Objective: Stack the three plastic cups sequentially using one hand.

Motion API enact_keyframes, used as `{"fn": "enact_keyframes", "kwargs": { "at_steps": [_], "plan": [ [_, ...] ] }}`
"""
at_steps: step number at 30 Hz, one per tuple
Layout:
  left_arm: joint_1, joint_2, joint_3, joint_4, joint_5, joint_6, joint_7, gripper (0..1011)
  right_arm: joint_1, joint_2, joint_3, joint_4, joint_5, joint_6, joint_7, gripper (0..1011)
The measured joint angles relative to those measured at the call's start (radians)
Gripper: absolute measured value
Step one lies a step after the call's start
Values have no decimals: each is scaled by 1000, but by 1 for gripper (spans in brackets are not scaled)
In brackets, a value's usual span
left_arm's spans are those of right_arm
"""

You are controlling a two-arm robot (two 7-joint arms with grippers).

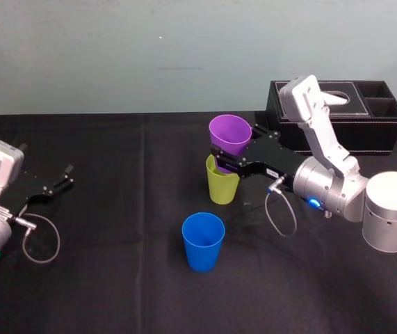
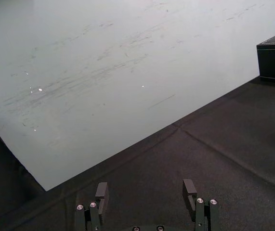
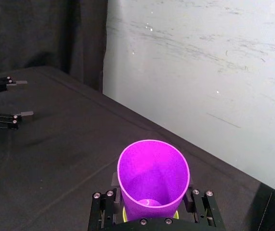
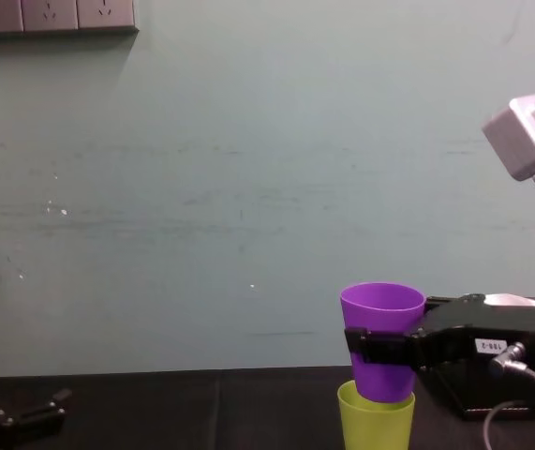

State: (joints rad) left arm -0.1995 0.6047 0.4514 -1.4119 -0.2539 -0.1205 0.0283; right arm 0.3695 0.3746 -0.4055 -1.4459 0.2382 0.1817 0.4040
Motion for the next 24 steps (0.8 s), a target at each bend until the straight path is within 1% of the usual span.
{"fn": "enact_keyframes", "kwargs": {
  "at_steps": [10, 24],
  "plan": [
    [0, 0, 0, 0, 0, 0, 0, 1010, 16, -10, -7, 34, -1, -3, 8, 726],
    [0, 0, 0, 0, 0, 0, 0, 1010, 26, -18, -15, 62, -13, -10, 11, 726]
  ]
}}
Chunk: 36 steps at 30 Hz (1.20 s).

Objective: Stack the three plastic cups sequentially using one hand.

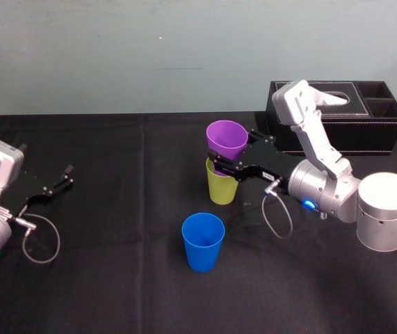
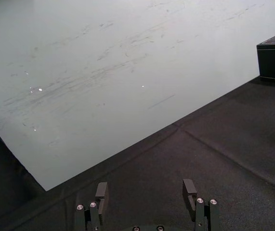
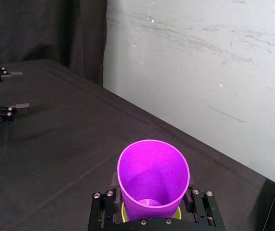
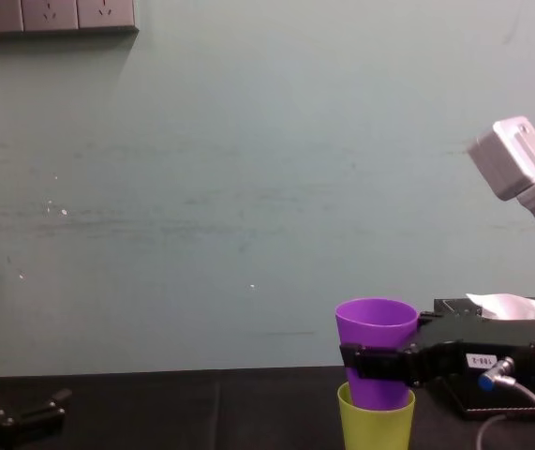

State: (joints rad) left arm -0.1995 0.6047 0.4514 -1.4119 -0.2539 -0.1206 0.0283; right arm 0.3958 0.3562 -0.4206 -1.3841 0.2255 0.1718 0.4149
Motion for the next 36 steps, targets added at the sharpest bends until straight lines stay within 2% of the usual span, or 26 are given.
{"fn": "enact_keyframes", "kwargs": {
  "at_steps": [11, 20, 31, 36],
  "plan": [
    [0, 0, 0, 0, 0, 0, 0, 1010, 8, -10, -2, 30, -4, -9, 4, 724],
    [0, 0, 0, 0, 0, 0, 0, 1010, 9, -9, -1, 30, -3, -10, 5, 729],
    [0, 0, 0, 0, 0, 0, 0, 1010, 8, -9, -1, 28, -3, -10, 4, 1000],
    [0, 0, 0, 0, 0, 0, 0, 1010, 8, -8, -1, 27, -3, -9, 4, 1003]
  ]
}}
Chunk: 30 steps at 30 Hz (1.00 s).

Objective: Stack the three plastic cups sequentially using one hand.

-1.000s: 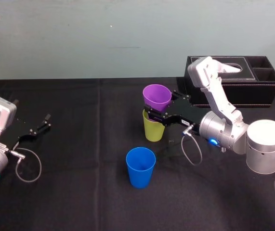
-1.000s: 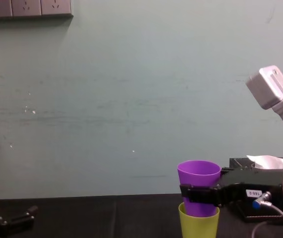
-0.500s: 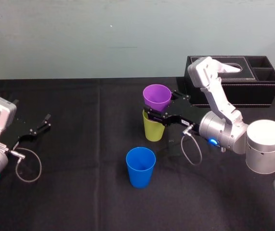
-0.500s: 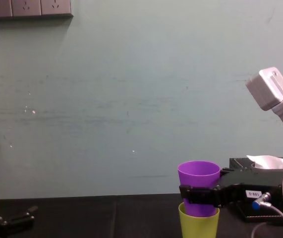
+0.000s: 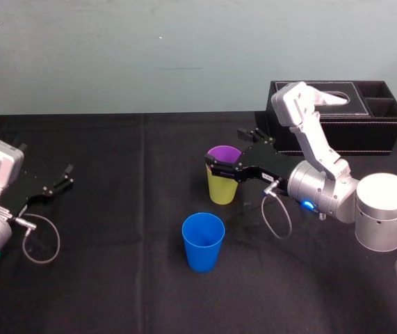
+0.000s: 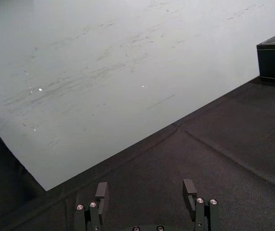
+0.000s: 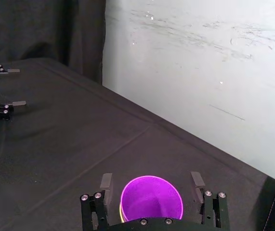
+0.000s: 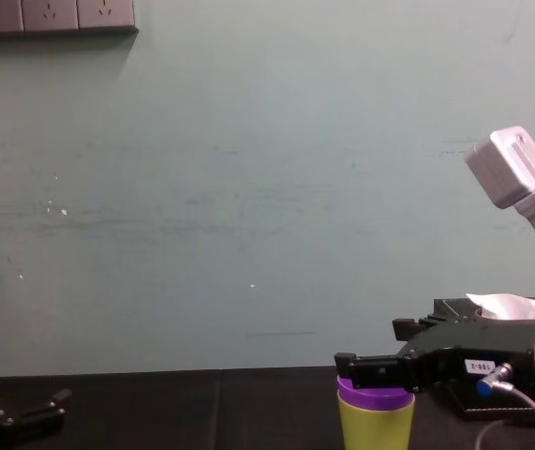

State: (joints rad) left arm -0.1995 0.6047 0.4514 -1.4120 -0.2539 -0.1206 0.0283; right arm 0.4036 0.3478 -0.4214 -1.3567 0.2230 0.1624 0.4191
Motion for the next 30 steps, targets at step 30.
{"fn": "enact_keyframes", "kwargs": {
  "at_steps": [30],
  "plan": [
    [0, 0, 0, 0, 0, 0, 0, 1010, -204, 147, 65, -254, 118, -2, 57, 1003]
  ]
}}
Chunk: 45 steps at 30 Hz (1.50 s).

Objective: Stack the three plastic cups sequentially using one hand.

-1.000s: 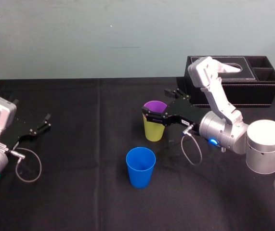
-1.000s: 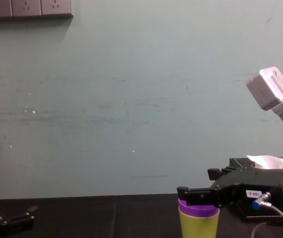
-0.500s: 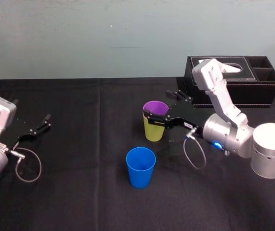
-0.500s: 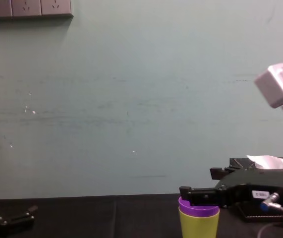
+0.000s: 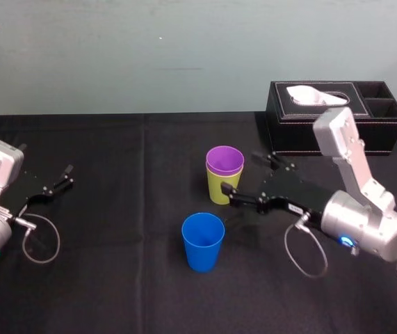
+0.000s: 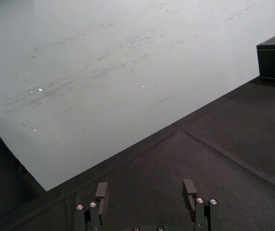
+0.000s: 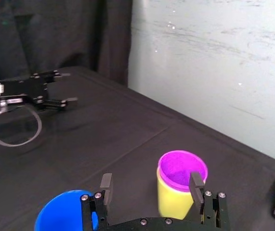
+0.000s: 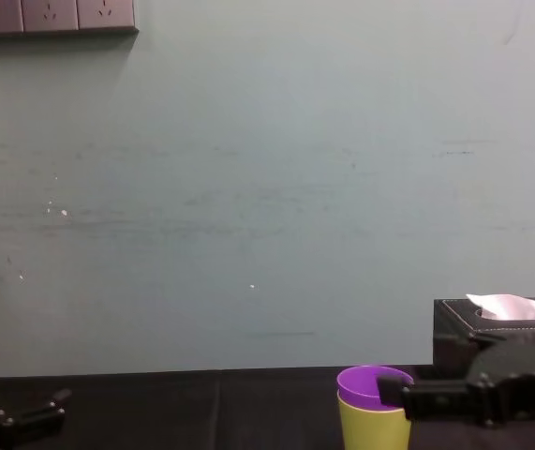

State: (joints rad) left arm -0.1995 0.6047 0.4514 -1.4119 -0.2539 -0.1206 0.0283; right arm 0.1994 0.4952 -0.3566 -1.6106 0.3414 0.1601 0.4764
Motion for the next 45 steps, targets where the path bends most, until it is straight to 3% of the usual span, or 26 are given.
{"fn": "enact_keyframes", "kwargs": {
  "at_steps": [9, 17, 32, 45],
  "plan": [
    [0, 0, 0, 0, 0, 0, 0, 1010, -94, 63, 8, -68, 51, -37, 21, 1003],
    [0, 0, 0, 0, 0, 0, 0, 1010, -137, 87, -3, -74, 68, -64, 23, 1003],
    [0, 0, 0, 0, 0, 0, 0, 1010, -162, 83, -63, -44, 39, -89, 28, 1003],
    [0, 0, 0, 0, 0, 0, 0, 1010, -154, 71, -83, -24, 22, -93, 33, 1003]
  ]
}}
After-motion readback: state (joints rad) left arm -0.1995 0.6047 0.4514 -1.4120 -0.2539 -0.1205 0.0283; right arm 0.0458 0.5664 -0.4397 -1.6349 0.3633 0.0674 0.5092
